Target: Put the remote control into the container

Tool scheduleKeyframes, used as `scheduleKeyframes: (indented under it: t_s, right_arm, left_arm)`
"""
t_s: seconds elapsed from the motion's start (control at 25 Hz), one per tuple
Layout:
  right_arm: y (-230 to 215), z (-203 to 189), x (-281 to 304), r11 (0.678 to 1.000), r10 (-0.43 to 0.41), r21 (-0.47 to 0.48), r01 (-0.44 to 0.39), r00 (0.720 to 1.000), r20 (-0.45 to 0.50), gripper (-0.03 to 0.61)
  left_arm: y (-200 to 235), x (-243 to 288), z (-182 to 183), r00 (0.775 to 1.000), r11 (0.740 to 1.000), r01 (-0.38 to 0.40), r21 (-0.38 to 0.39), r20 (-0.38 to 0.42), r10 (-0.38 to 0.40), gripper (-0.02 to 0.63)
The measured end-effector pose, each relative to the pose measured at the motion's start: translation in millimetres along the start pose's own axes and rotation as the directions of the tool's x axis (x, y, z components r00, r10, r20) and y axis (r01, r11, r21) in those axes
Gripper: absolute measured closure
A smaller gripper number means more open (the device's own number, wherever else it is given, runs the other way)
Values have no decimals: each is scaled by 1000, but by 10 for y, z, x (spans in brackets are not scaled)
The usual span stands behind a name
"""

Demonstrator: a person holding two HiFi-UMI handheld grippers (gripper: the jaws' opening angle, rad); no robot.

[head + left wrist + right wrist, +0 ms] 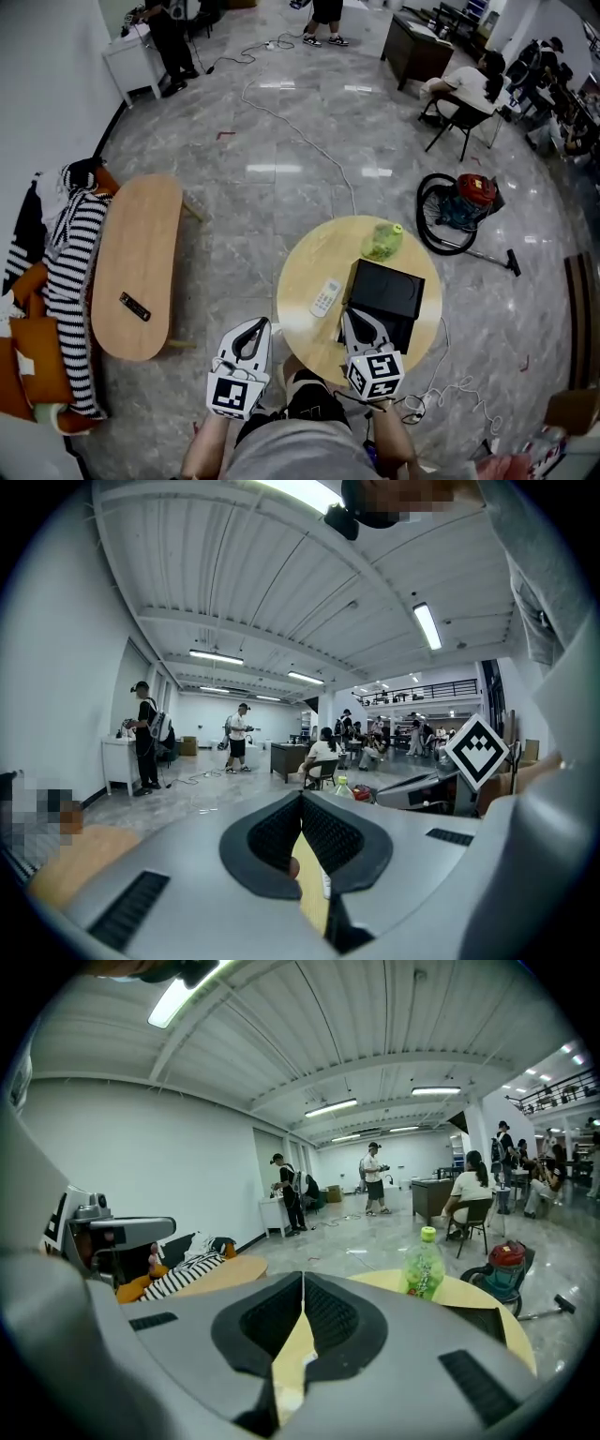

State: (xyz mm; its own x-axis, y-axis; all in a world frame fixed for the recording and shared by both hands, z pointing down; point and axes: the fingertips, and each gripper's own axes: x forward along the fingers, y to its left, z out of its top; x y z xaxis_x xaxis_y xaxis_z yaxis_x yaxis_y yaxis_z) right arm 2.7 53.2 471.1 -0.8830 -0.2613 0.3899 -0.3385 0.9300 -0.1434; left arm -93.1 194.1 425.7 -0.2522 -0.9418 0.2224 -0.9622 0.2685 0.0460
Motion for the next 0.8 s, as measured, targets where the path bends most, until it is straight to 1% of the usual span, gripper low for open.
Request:
scheduleKeyframes:
  t_s: [0.12,0.24,0.4,0.48,0.68,0.8]
  right_arm:
    - [-33,-107,69,999,-34,17,35,999,-29,568]
    - [-27,-195,178,998,-50,20,51,998,-49,568]
    - [-38,-221,321,997,-78,5,78,996,-47,568]
    - [-71,-227,413,995,-98,13,99,994,-48,568]
    - [-172,-252,662,988,-138,57,141,989,-59,568]
    - [-297,-289,786,977,-187,93,193,980,-71,568]
  left_arm:
    - [36,68,13,1000,1000,24,-4,2,-24,606]
    - [111,154,-20,999,999,40,-8,4,-40,606]
    - [242,323,-13,998,998,64,8,3,-64,606]
    - [320,437,-24,997,997,82,11,-10,-82,606]
    - [473,757,-50,987,987,156,40,-51,-153,606]
    - [506,963,-69,976,977,209,42,-67,-206,606]
